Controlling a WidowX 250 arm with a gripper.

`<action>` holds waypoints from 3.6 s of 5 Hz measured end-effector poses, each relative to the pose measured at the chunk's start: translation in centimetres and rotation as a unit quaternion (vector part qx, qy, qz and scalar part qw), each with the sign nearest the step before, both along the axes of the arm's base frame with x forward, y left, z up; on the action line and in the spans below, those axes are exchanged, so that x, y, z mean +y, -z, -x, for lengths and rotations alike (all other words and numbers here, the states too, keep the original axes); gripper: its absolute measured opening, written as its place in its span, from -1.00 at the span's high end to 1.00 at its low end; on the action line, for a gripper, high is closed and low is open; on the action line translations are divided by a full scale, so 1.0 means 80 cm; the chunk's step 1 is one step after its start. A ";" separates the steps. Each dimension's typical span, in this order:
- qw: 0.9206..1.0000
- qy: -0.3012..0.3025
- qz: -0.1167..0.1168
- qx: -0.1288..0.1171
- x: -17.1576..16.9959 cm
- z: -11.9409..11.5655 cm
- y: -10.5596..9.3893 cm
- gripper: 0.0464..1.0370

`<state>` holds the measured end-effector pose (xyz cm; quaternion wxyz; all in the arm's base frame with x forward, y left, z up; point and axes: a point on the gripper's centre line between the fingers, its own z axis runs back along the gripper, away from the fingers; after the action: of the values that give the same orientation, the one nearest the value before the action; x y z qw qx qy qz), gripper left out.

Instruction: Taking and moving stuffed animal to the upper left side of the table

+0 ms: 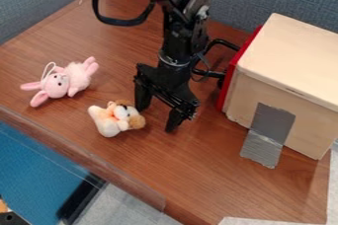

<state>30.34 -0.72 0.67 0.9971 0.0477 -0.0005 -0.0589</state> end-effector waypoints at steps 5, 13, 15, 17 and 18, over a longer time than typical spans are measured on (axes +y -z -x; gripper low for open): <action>0.998 -0.031 0.029 -0.047 0.009 -0.012 -0.043 -0.93; 0.999 -0.049 0.002 -0.019 0.060 0.064 0.000 -0.17; 0.995 -0.084 0.023 -0.054 0.070 0.033 -0.064 0.10; 0.982 -0.159 0.013 -0.098 0.138 -0.039 -0.094 0.10; 0.975 -0.189 0.015 -0.114 0.178 -0.076 -0.097 0.10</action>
<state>36.39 13.55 8.47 0.9842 0.0383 -0.1063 0.1366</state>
